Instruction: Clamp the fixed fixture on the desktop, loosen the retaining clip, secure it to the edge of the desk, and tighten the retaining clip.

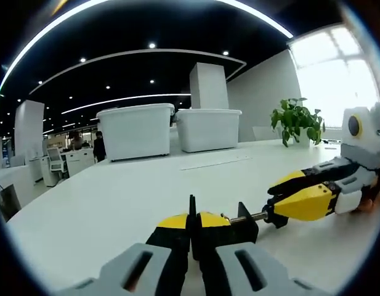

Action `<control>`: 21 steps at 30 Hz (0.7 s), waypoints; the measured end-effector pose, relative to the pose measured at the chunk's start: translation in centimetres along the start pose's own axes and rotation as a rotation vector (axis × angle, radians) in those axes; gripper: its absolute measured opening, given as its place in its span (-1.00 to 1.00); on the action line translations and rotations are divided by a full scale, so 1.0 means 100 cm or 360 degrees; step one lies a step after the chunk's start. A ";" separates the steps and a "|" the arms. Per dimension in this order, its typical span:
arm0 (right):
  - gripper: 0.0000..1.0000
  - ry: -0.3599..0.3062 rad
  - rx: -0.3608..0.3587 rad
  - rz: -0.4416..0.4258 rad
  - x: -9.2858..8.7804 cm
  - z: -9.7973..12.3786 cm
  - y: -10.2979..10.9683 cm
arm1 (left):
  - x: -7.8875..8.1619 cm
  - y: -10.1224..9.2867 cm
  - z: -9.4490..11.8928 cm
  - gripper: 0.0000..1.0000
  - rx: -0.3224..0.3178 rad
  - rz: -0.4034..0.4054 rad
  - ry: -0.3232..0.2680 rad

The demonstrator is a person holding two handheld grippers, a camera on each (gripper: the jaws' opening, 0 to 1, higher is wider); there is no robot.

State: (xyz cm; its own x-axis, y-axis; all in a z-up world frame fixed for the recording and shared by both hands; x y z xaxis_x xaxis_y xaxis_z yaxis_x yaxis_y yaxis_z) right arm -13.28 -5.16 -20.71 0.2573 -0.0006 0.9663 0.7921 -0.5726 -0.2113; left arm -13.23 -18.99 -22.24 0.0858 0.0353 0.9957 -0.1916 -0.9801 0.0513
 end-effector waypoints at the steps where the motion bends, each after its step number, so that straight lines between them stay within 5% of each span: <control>1: -0.84 0.0019 0.0033 0.0049 0.000 0.001 0.004 | 0.000 0.000 0.000 -0.91 0.0003 0.0002 0.0001; 3: -0.84 0.0019 0.0038 0.0164 0.000 -0.002 0.003 | 0.000 0.000 0.000 -0.91 0.0002 0.0004 0.0001; 11: -0.82 0.0005 0.0012 0.0055 -0.002 -0.002 -0.001 | 0.000 -0.001 0.001 -0.91 0.0001 0.0008 0.0001; 16: -0.43 0.0010 0.0072 -0.0268 -0.004 -0.002 0.005 | 0.000 -0.001 0.002 -0.91 0.0001 0.0010 0.0003; 21: -0.45 0.0065 0.0028 -0.0582 -0.008 -0.002 -0.003 | 0.000 -0.001 0.002 -0.91 0.0000 0.0012 0.0004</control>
State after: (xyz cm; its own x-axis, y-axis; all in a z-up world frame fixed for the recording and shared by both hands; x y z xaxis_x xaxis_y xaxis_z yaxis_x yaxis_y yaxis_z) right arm -13.79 -5.16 -21.44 -0.0663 0.1686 0.9834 0.8371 -0.5270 0.1468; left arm -13.01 -18.90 -22.22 0.0821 0.0285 0.9962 -0.1924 -0.9803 0.0439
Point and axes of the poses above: the point that each gripper's makers call its tool centre point, and the gripper's own axes: z roughly backward along the fingers, y roughly to its left, x roughly out of its top, the point moved 6 cm from there along z, roughly backward along the fingers, and after that the axes turned 11 degrees about -y, right-handed, at the moved point
